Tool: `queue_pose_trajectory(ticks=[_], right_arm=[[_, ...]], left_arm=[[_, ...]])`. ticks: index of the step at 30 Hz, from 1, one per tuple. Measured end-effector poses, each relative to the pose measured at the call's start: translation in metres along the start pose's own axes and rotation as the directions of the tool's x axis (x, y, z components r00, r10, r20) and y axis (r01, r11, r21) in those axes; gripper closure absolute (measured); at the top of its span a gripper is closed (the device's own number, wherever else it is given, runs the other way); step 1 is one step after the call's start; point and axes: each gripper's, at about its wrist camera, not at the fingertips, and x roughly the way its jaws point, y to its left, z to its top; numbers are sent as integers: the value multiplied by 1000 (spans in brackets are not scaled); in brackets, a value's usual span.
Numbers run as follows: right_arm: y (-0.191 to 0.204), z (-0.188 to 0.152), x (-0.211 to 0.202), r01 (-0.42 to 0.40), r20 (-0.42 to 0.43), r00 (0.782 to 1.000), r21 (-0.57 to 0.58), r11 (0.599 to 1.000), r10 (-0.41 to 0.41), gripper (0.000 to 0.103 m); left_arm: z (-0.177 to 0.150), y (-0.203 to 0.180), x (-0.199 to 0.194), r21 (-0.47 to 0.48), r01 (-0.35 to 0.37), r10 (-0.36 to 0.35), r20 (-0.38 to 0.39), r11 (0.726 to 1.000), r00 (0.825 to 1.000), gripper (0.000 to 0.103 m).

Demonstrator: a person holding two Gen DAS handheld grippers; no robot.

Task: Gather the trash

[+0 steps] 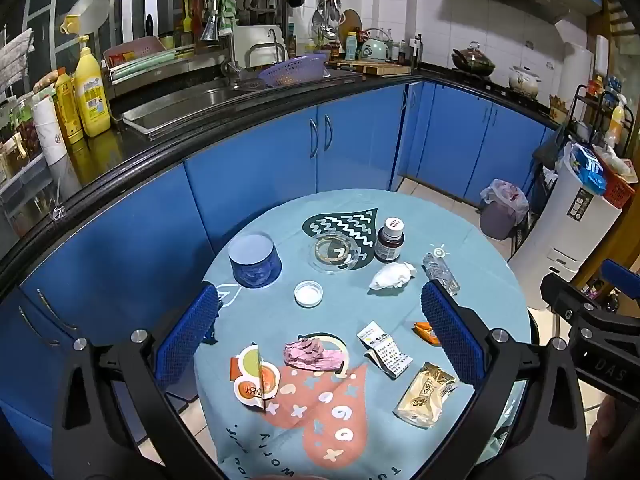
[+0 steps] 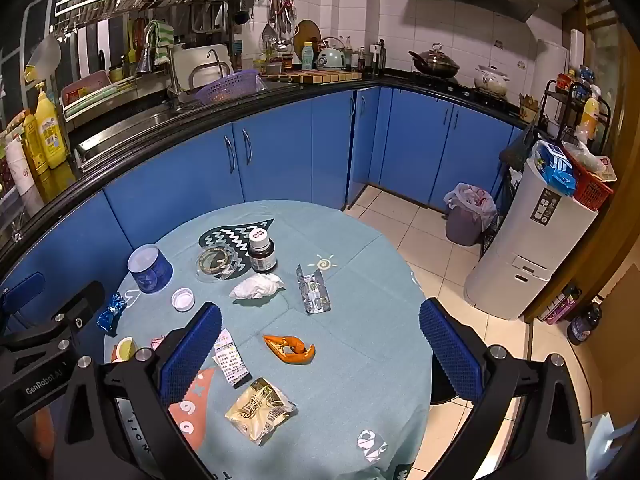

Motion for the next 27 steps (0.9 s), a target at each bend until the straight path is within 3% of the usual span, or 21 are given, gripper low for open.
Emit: queue_pose_trajectory(ticks=[27], right_arm=[[-1, -3, 2, 2, -4, 1000, 0, 1000, -2, 6]], left_arm=[[-4, -4, 3, 4, 0, 0, -3, 1000, 1000, 3]])
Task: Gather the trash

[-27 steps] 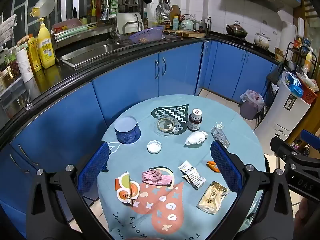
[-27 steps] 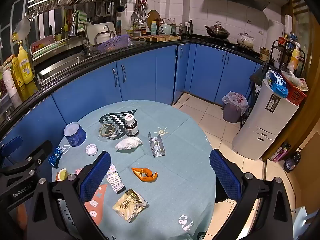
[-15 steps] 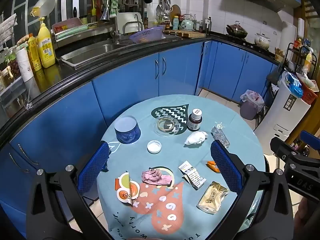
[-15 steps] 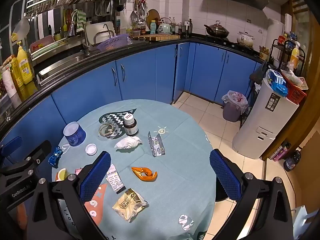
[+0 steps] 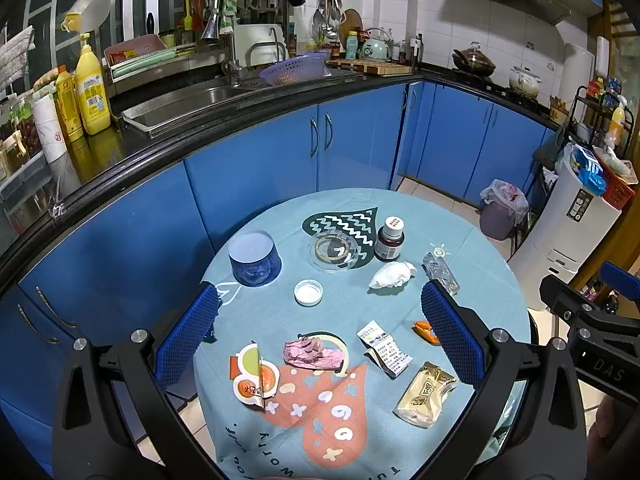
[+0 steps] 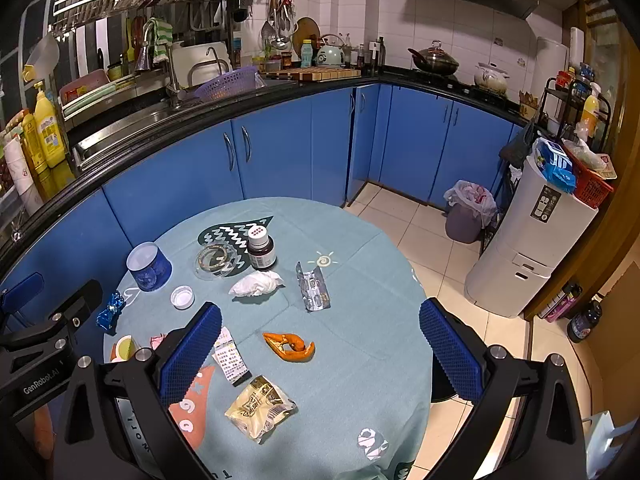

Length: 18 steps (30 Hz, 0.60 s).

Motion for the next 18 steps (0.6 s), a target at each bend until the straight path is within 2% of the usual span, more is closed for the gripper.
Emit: queue_pose_trajectory(ticks=[18], right_arm=[[-2, 0, 0, -2, -8, 1000, 4, 1000, 2, 6]], left_arm=[[1, -4, 2, 0, -1, 1, -1, 1000, 1000, 3]])
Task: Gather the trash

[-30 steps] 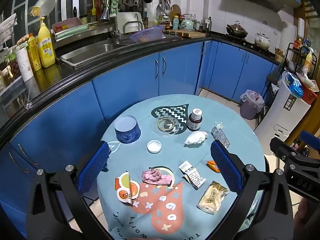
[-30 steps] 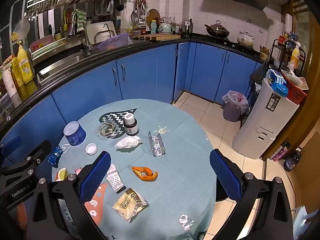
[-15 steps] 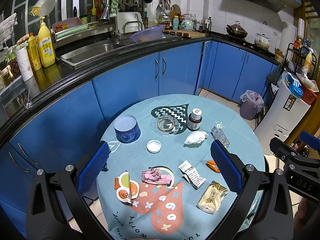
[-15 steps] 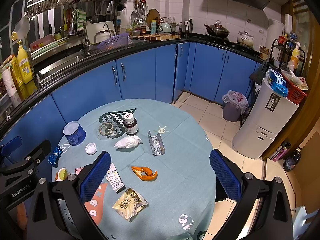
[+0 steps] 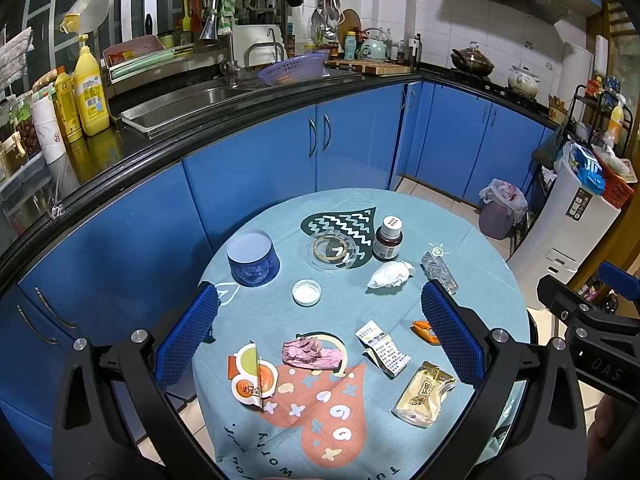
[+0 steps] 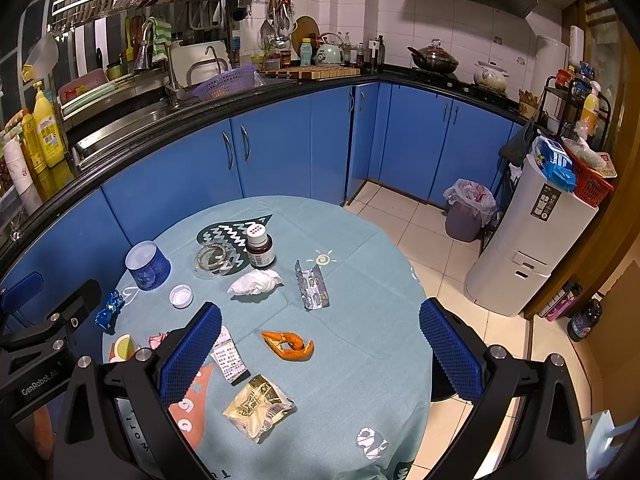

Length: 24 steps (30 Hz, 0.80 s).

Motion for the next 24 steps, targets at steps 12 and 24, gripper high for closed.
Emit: queue_pose_trajectory(ticks=[12, 24], right_arm=[[-2, -2, 1, 0, -2, 1000, 2, 1000, 0, 6], [-2, -2, 2, -2, -2, 1000, 4, 1000, 2, 6]], left_arm=[[0, 3, -1, -1, 1, -1, 0, 1000, 1000, 3], [0, 6, -5, -2, 0, 0, 3, 1000, 1000, 3]])
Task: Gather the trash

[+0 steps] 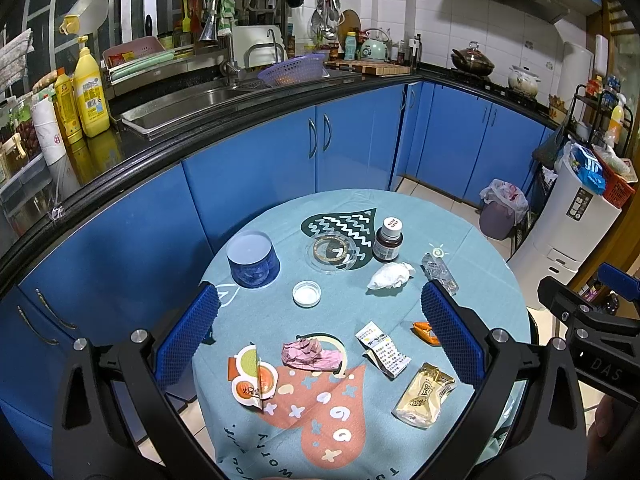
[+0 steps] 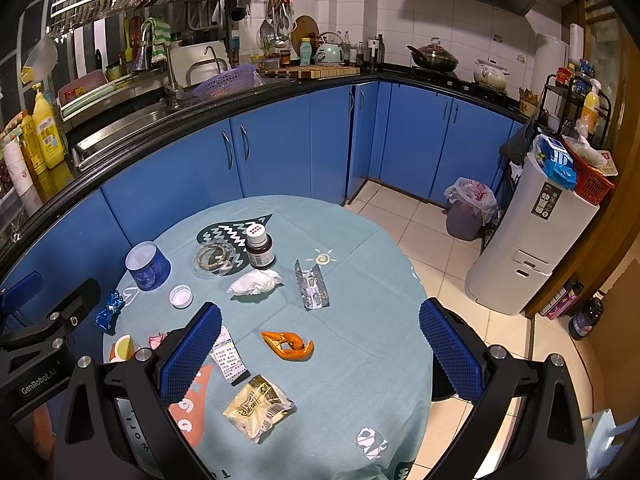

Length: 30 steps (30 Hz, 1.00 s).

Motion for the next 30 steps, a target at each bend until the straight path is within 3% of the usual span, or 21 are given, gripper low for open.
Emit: queue_pose_trajectory(ticks=[30], right_arm=[[3, 1, -2, -1, 7, 1000, -3, 1000, 1, 6]], left_arm=[[6, -1, -6, 0, 2, -2, 9, 1000, 1000, 3]])
